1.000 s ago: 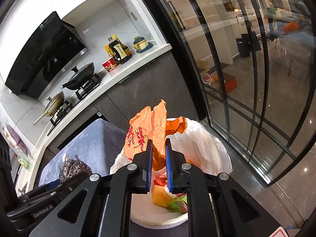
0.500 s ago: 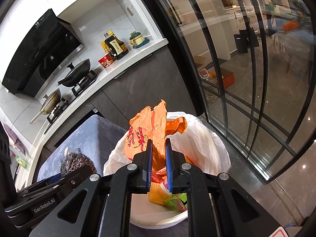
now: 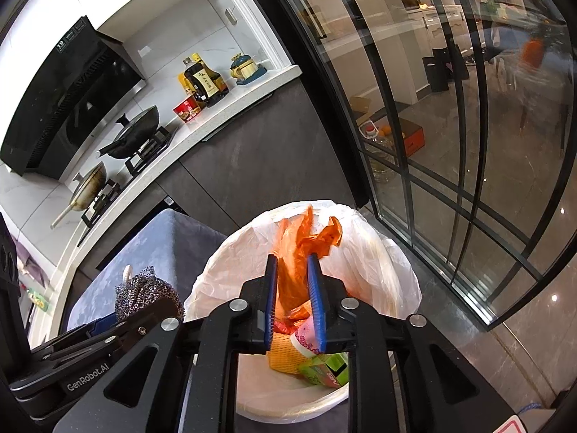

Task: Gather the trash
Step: 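Open both grippers to drop the scrubber and orange bag into the bin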

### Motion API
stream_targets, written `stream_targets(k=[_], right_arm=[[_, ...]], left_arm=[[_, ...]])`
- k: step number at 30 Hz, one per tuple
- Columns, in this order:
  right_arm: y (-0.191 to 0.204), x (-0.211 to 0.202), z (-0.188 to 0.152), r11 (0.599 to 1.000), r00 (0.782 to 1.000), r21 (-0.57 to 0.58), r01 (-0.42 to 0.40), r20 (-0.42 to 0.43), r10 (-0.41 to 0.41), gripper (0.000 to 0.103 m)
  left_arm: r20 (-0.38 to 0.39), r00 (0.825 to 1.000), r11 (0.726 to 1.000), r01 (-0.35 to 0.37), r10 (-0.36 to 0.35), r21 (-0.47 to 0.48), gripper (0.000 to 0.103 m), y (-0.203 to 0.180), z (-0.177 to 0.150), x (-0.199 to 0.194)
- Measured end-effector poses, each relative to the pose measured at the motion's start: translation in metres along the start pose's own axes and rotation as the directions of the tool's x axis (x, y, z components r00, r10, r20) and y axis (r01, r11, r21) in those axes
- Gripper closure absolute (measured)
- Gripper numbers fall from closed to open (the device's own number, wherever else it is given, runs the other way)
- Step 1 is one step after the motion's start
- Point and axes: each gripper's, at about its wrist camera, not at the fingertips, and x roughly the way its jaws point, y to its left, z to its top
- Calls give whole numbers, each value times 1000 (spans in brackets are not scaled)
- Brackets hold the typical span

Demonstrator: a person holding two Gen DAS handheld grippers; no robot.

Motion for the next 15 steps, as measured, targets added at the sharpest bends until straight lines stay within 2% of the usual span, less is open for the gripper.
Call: stream_targets(k=[10,15], right_arm=[[4,-2,0,1000,1000,-5,-5,5,5,79],[5,-6,0,1000,1000,-8,-8,16,8,73]], left_arm=[[23,1000,1000,-12,12,-12,39,1,2,-2],[29,999,1000,-15,15,-14,38,3,2,-5]])
